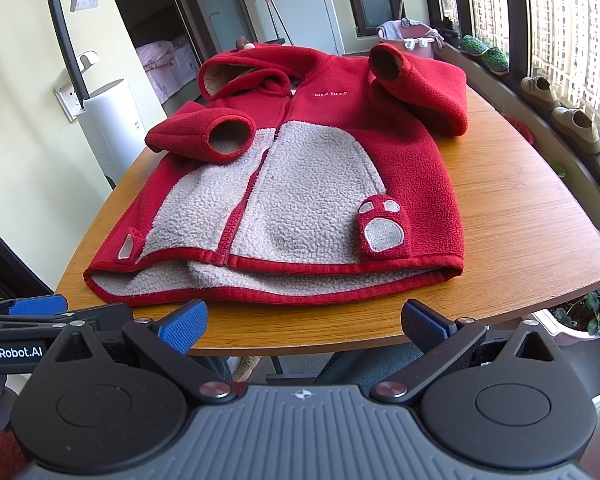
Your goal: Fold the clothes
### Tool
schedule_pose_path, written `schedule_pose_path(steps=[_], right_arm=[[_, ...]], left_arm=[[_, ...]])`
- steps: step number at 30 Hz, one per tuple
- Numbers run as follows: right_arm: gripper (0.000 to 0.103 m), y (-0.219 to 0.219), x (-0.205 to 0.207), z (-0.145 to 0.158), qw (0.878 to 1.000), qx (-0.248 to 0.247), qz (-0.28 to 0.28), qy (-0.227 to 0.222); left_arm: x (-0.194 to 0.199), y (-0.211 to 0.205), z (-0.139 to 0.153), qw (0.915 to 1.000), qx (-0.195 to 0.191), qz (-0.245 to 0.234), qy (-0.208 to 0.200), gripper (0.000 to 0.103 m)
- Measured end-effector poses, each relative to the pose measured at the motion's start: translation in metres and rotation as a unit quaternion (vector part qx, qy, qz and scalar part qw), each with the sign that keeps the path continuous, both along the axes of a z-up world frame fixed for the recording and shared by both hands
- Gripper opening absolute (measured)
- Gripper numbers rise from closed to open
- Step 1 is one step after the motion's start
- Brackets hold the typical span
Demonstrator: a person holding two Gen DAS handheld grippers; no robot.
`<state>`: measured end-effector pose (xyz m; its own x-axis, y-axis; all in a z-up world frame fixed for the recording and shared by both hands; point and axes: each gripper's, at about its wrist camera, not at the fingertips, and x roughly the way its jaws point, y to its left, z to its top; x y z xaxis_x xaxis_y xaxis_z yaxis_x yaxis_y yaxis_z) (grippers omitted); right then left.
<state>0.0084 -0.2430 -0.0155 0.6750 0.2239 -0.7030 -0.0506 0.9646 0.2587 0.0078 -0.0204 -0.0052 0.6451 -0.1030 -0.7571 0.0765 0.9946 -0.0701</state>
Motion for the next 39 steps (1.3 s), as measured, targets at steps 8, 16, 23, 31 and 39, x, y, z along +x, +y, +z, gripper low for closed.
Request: schedule_pose_path(steps=[8,16,23,31,39], right_arm=[[0.103,0.000,0.000,0.000,1.000,0.000,0.000,0.000],[0.103,0.001,0.000,0.000,1.000,-0.002,0.001,0.001],[0.103,0.001,0.001,-0.001,1.000,-0.003,0.001,0.005],[0.103,0.001,0.003,0.000,1.000,-0.003,0.004,0.006],[0.103,-0.001,0.012,0.000,1.000,-0.001,0.014,0.004]], left_arm=[[-0.001,0.000,-0.001,1.0000,-0.001,0.000,0.000,0.103],[0.000,0.001,-0.002,1.0000,-0.004,-0.001,0.001,0.103],[0.001,0.002,-0.002,1.0000,-0.007,-0.001,0.000,0.103],[0.005,0.005,0.000,0.9999,-0.016,-0.005,-0.004,0.103],[0.017,0.007,0.000,0.9988,-0.041,-0.026,-0.005,0.103]])
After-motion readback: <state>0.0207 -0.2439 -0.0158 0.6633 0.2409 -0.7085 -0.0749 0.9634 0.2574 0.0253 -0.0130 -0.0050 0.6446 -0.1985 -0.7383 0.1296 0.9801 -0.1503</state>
